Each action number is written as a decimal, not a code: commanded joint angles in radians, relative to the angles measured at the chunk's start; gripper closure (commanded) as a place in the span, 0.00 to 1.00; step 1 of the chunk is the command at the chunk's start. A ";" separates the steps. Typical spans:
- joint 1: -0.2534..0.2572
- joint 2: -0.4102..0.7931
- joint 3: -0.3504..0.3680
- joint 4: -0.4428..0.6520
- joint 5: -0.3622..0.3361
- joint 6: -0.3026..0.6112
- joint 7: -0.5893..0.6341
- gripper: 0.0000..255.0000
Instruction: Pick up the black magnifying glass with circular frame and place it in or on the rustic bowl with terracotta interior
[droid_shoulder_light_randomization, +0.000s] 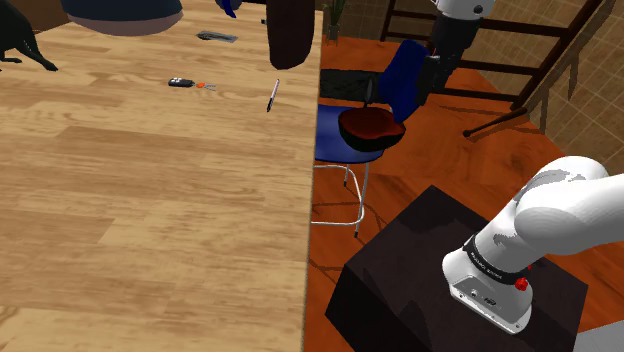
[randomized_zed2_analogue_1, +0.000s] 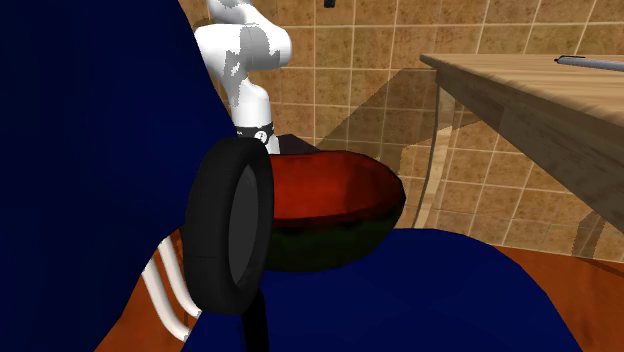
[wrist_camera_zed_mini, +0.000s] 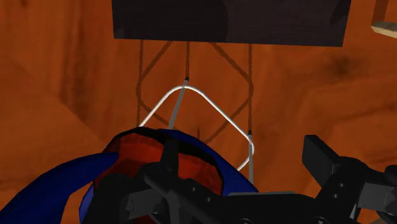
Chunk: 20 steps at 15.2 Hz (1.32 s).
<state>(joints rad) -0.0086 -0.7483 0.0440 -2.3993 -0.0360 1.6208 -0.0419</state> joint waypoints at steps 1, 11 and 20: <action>0.000 0.000 0.000 0.000 0.000 0.000 0.000 0.00; -0.089 0.385 -0.038 0.218 -0.004 0.163 0.122 0.00; -0.150 0.713 -0.093 0.493 0.015 0.212 0.211 0.00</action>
<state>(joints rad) -0.1511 -0.0724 -0.0412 -1.9373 -0.0244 1.8275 0.1601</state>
